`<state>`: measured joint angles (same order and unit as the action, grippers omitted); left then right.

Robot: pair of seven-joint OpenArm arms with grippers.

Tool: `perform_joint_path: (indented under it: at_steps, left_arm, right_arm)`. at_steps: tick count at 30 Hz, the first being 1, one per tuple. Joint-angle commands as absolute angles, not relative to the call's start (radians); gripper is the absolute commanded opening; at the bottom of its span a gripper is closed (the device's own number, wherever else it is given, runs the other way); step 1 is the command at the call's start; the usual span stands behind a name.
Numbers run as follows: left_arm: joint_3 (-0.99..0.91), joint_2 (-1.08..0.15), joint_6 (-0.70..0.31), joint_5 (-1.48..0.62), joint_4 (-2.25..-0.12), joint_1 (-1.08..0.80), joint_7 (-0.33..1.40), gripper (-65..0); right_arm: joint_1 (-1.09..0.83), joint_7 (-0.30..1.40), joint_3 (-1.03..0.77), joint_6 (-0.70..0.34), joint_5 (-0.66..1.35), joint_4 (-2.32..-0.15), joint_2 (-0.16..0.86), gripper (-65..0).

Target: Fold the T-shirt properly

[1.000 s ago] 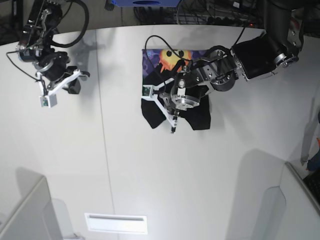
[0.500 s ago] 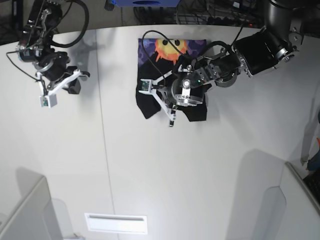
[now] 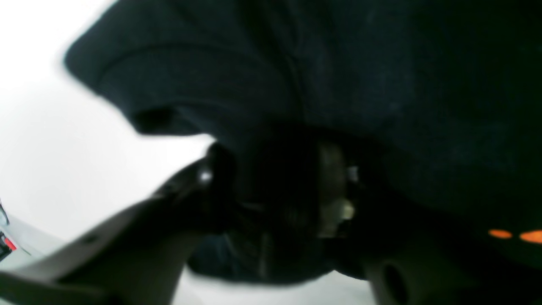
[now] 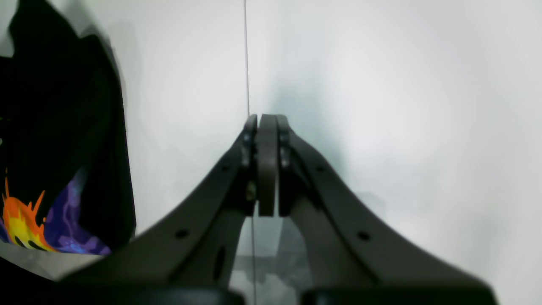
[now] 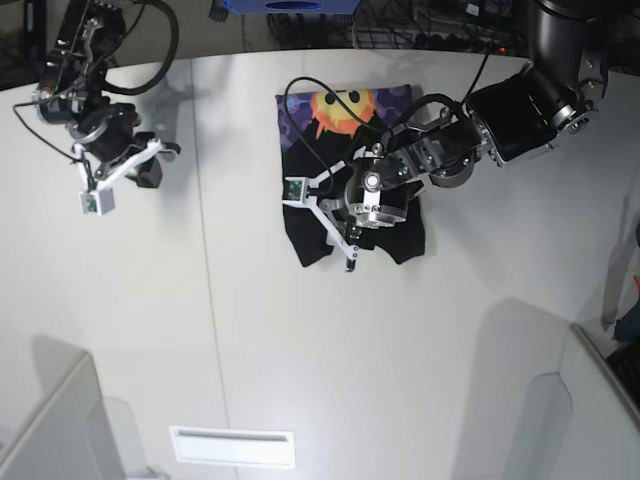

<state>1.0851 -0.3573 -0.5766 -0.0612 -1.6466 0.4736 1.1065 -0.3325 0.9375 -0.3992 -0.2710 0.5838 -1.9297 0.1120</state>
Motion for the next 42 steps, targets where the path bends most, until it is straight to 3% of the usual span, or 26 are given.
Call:
perform_joint_path:
  at_steps: [1, 6, 13, 15, 16, 18, 21, 24, 28, 33, 38, 42]
  left_arm:
    - [1.075, -0.355, -0.573, -0.061, -1.666, 0.495, 1.107, -30.9]
    - [1.070, -0.355, -0.573, -0.062, -1.667, 0.530, 1.107, -20.2]
    - [0.805, -0.355, -0.573, -0.079, -1.811, 0.526, 1.107, -21.4]
    - [0.668, -0.357, -0.573, -0.114, -1.880, 0.489, 1.107, -31.9]
    - [0.605, -0.358, -0.573, -0.136, -1.905, 0.458, 1.107, -40.6]
    - [0.463, -0.360, -0.573, -0.165, -1.954, 0.380, 1.107, -65.0]
    - [0.282, -0.358, -0.570, -0.136, -1.991, 0.232, 1.084, -65.0]
    - [0.162, -0.363, -0.570, -0.024, -2.002, 0.070, 0.940, -65.0]
    - [0.016, -0.384, -0.570, 0.111, -2.005, -0.214, 0.499, -65.0]
    - [-0.194, -0.380, -0.570, 0.113, -2.003, -0.568, 0.013, -65.0]
    - [-0.315, -0.360, -0.570, 0.087, -1.995, -0.865, -0.036, -65.0]
    - [-0.381, -0.321, -0.570, -0.039, -1.992, -1.075, -0.044, -65.0]
  right_arm:
    - [-0.328, 0.917, -0.400, -0.278, 0.598, -1.945, 0.120, -65.0]
    - [-0.337, 0.917, -0.398, -0.278, 0.598, -1.945, 0.120, -65.0]
    - [-0.341, 0.917, -0.400, -0.278, 0.598, -1.945, 0.120, -65.0]
    - [-0.346, 0.917, -0.401, -0.278, 0.598, -1.945, 0.120, -65.0]
    - [-0.358, 0.915, -0.401, -0.278, 0.598, -1.949, 0.124, -65.0]
    - [-0.384, 0.909, -0.401, -0.278, 0.593, -1.971, 0.127, -65.0]
    - [-0.443, 0.878, -0.409, -0.278, 0.561, -2.011, 0.160, -65.0]
    - [-0.530, 0.760, -0.404, -0.278, 0.533, -2.017, 0.209, -65.0]
    - [-0.691, 0.598, -0.404, -0.278, 0.524, -2.022, 0.282, -65.0]
    - [-0.889, 0.498, -0.409, -0.278, 0.524, -2.028, 0.378, -65.0]
    - [-1.049, 0.553, -0.344, -0.278, 0.521, -2.028, 0.476, -65.0]
    - [-1.175, 0.570, -0.191, -0.274, 0.429, -2.028, 0.539, -65.0]
